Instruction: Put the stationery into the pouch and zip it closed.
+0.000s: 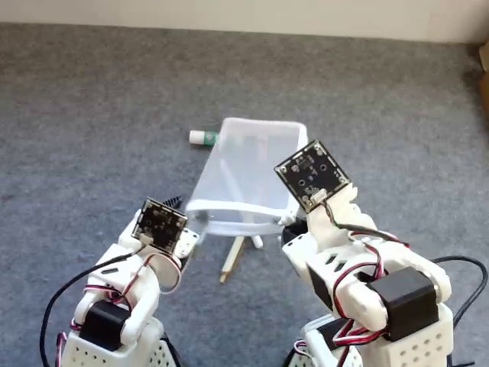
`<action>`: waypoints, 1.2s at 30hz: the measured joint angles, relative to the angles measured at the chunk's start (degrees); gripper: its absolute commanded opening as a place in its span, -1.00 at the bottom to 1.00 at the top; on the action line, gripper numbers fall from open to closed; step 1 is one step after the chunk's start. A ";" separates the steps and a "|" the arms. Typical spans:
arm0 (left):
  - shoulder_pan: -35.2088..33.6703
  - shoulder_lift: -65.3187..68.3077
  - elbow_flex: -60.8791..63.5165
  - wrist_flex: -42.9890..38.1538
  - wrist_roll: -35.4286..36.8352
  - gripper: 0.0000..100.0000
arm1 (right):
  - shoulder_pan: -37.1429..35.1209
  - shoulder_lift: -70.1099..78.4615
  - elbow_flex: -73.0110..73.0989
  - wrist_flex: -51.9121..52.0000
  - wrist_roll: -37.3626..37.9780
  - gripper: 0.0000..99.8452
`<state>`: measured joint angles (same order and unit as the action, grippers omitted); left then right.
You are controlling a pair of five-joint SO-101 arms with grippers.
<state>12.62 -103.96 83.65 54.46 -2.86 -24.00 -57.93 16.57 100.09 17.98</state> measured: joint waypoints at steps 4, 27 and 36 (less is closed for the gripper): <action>-0.26 0.18 3.16 -3.52 0.00 -0.79 | 0.00 0.00 0.00 0.00 0.00 -0.99; 1.49 0.18 3.43 -4.84 -0.53 -0.99 | -0.18 -0.44 0.00 0.00 -9.67 -0.56; 1.41 0.18 -5.89 3.60 -0.53 -0.99 | 3.96 -0.35 0.00 0.00 -11.08 -0.56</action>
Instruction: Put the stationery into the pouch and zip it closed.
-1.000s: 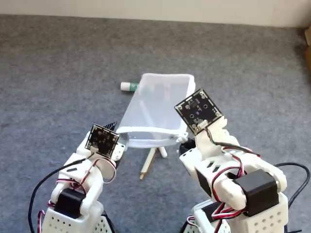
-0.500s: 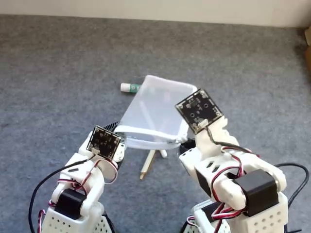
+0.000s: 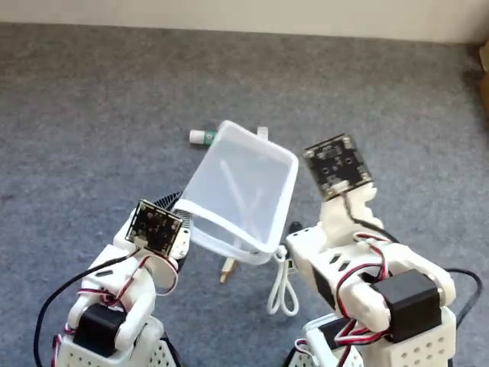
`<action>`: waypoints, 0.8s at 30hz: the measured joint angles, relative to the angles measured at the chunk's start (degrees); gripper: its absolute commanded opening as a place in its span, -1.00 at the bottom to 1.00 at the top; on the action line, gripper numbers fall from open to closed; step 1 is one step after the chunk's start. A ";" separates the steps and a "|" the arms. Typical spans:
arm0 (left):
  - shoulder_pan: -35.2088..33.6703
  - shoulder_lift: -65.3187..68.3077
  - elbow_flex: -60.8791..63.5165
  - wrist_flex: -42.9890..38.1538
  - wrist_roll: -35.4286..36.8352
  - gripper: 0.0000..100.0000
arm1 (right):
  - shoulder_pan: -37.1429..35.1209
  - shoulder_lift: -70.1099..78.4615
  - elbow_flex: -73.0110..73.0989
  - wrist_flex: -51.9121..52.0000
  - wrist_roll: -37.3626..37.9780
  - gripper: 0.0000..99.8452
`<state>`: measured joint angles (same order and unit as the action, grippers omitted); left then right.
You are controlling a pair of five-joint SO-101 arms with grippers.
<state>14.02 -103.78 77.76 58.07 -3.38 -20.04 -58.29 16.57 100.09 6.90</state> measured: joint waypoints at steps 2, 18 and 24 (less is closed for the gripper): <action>0.09 0.00 -1.41 1.23 0.00 -0.99 | 2.20 -0.09 0.26 0.00 0.00 -0.56; -9.23 12.22 -24.09 8.88 0.00 -0.99 | 10.37 0.35 15.56 -8.79 0.00 -0.56; -15.74 27.08 -37.71 16.79 0.00 -0.98 | 10.46 0.35 20.13 -13.10 0.00 -0.56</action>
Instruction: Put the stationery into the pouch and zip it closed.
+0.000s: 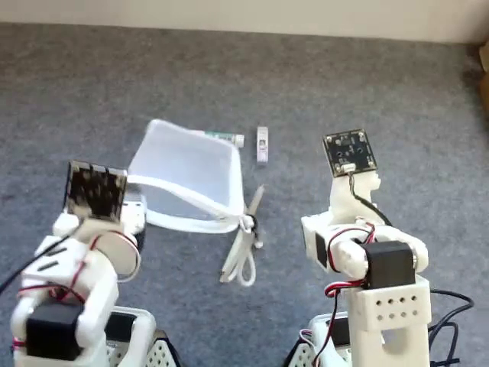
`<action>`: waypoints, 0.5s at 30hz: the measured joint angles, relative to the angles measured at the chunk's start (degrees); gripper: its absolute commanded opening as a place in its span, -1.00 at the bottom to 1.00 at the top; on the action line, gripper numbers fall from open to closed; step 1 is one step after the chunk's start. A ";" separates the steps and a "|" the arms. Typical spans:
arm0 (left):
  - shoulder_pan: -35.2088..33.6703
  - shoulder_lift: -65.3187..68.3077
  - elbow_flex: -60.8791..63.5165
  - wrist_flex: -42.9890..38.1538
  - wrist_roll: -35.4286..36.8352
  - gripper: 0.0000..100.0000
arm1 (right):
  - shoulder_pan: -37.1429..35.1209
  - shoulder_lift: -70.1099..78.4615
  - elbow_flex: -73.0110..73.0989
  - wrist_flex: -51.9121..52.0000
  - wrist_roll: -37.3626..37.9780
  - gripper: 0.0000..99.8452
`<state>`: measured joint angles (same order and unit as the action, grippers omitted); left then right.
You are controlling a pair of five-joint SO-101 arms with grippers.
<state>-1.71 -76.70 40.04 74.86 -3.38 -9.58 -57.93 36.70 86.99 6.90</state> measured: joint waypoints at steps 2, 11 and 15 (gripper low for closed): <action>-0.44 3.16 -4.66 3.96 0.00 -0.98 | 0.00 0.00 0.70 -0.44 0.00 -0.56; -2.90 16.26 -14.77 14.33 0.00 -0.98 | 2.55 0.00 1.05 -1.67 0.00 -0.56; -10.11 21.10 -15.12 14.33 0.09 -0.98 | 3.52 0.00 1.05 -3.60 0.00 -0.56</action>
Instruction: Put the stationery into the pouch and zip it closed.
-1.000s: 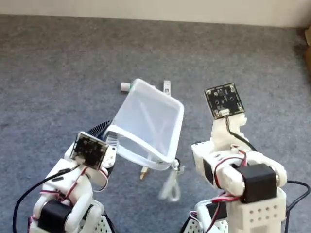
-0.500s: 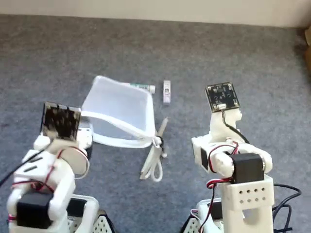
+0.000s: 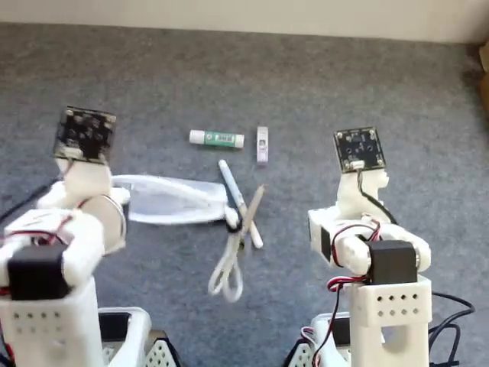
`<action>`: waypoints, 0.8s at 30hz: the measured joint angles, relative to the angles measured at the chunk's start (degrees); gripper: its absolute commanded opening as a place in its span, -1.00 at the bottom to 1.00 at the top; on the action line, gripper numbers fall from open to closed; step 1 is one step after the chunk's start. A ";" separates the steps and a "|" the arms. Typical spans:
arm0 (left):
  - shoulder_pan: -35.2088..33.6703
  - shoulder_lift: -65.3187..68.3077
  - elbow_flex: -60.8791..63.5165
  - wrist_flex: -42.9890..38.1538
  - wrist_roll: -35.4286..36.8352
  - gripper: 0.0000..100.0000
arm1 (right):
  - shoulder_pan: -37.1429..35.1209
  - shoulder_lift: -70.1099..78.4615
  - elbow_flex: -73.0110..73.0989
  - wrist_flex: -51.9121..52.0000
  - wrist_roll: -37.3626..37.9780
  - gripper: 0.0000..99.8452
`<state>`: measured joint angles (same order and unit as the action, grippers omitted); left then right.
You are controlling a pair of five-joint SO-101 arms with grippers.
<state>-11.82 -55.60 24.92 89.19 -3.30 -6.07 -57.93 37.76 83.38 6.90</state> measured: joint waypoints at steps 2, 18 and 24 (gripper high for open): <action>-2.73 0.44 0.00 0.00 0.00 -0.98 | 0.09 0.00 0.00 -0.70 0.00 -0.56; -4.31 1.14 -0.70 4.04 2.73 -0.98 | -3.16 2.64 0.00 -3.87 0.00 -0.56; -4.31 1.14 -0.70 4.13 7.30 -0.99 | -3.60 17.85 -7.56 -3.87 -4.04 -0.56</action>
<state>-16.13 -54.46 24.22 93.32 4.00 -9.67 -40.09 30.20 79.52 2.86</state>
